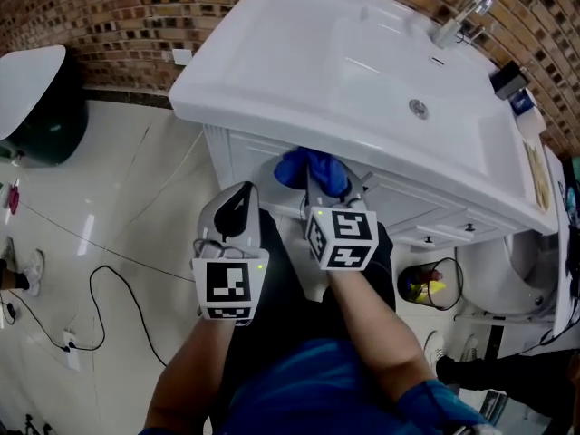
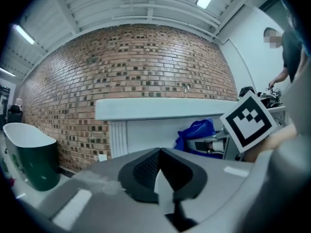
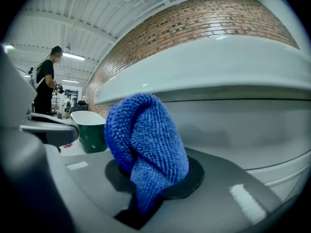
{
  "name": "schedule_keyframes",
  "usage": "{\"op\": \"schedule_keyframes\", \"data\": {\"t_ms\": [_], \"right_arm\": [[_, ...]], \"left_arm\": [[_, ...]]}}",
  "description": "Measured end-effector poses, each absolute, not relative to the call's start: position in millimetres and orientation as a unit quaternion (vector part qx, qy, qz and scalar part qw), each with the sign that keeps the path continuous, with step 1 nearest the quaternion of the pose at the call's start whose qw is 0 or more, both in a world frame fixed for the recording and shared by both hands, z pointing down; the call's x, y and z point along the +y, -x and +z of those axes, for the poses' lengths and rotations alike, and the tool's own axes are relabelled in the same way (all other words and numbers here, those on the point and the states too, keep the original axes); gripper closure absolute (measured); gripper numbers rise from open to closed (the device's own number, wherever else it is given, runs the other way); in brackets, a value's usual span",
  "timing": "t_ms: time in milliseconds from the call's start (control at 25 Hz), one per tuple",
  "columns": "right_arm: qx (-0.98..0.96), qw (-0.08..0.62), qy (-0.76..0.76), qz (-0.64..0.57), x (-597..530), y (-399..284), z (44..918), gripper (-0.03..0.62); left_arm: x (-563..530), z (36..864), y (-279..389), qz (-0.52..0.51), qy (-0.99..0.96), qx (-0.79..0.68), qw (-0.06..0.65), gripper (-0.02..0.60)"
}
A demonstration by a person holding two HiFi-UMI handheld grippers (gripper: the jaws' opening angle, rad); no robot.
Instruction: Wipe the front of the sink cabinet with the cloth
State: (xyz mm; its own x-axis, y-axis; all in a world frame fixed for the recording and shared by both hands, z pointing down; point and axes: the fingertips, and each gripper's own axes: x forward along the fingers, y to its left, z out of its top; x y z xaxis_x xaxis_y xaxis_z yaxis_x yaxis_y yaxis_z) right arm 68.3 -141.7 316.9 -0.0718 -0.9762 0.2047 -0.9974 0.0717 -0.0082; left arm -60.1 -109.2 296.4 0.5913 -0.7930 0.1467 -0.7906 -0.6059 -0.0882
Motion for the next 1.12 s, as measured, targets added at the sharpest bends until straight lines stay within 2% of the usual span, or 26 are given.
{"op": "schedule_keyframes", "data": {"t_ms": [400, 640, 1120], "right_arm": [[-0.675, 0.072, -0.730, 0.079, -86.6, -170.5, 316.6, 0.522], [-0.618, 0.073, -0.777, 0.092, -41.8, -254.2, 318.8, 0.522], [-0.504, 0.088, -0.853, 0.101, 43.2, -407.5, 326.1, 0.522]], "left_arm": [[-92.0, 294.1, -48.9, -0.086, 0.928, 0.362, 0.018, 0.578], [-68.3, 291.4, -124.1, -0.070, 0.949, 0.307, 0.000, 0.578], [-7.4, 303.7, -242.0, -0.090, 0.977, 0.190, 0.020, 0.578]]}}
